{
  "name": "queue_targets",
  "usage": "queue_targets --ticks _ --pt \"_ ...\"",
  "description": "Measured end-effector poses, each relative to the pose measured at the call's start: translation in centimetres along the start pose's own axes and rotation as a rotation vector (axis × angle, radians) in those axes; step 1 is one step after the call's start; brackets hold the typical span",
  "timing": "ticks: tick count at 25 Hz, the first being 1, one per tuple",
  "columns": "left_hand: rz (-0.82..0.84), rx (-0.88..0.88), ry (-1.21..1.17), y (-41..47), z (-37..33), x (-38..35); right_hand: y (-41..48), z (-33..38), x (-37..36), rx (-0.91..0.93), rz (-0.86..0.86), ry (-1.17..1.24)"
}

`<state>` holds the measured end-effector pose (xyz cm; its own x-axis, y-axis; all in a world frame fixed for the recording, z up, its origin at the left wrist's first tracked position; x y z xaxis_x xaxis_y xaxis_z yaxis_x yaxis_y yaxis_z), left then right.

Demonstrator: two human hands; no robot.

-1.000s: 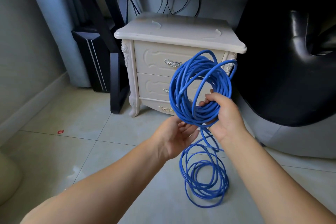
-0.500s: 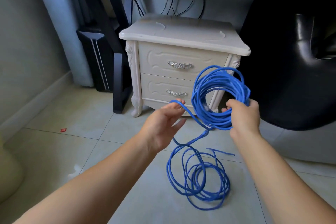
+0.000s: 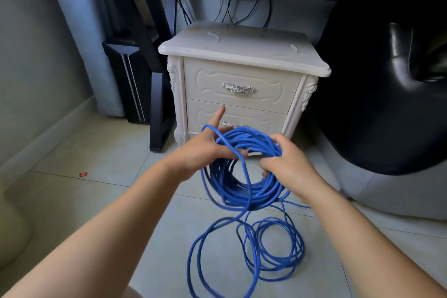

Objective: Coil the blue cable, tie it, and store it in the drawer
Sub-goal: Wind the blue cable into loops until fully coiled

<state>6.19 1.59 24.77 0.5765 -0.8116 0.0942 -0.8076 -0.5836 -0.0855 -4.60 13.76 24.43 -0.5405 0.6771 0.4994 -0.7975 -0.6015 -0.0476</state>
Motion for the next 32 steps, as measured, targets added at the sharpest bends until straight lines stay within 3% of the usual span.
queue_targets --ticks 3,7,13,18,22,25,28,30,32 --pt "0.062 0.071 0.096 -0.1 1.1 0.3 -0.6 0.0 -1.3 0.029 0.125 -0.037" --pt "-0.057 0.000 0.442 0.1 1.3 0.7 -0.4 -0.3 -1.4 0.049 0.122 -0.076" --pt "-0.027 0.002 0.448 0.0 1.1 0.4 -0.4 -0.5 -2.0 0.038 0.131 -0.008" --pt "-0.105 0.015 0.496 0.0 1.0 1.0 -0.1 -0.3 -1.9 0.033 0.131 0.027" --pt "-0.242 -0.003 0.512 0.4 0.6 2.4 -1.3 3.3 -0.4 0.328 -0.046 0.065" --pt "-0.298 0.001 0.539 0.5 0.8 3.0 -2.8 4.4 -1.5 0.555 -0.094 -0.234" --pt "-0.284 -0.010 0.555 0.7 0.7 2.8 -2.2 3.5 -2.3 0.528 -0.073 -0.313" --pt "-0.257 -0.044 0.581 0.5 0.3 2.6 -1.5 3.7 -1.4 0.500 -0.118 -0.186" --pt "-0.185 -0.107 0.666 0.3 -0.4 2.3 0.2 2.8 0.6 0.333 -0.190 -0.015"
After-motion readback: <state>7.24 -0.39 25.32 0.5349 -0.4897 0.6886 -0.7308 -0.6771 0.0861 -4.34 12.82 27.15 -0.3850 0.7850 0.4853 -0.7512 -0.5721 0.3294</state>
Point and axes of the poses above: each hand's wrist, its own y-axis towards the middle knuckle, its own x-axis out of the back of the hand, z = x × y, the point moved 9 cm from there along y, towards the middle knuckle, and after that the axes turned 9 degrees about -z, right-handed, at the moved point
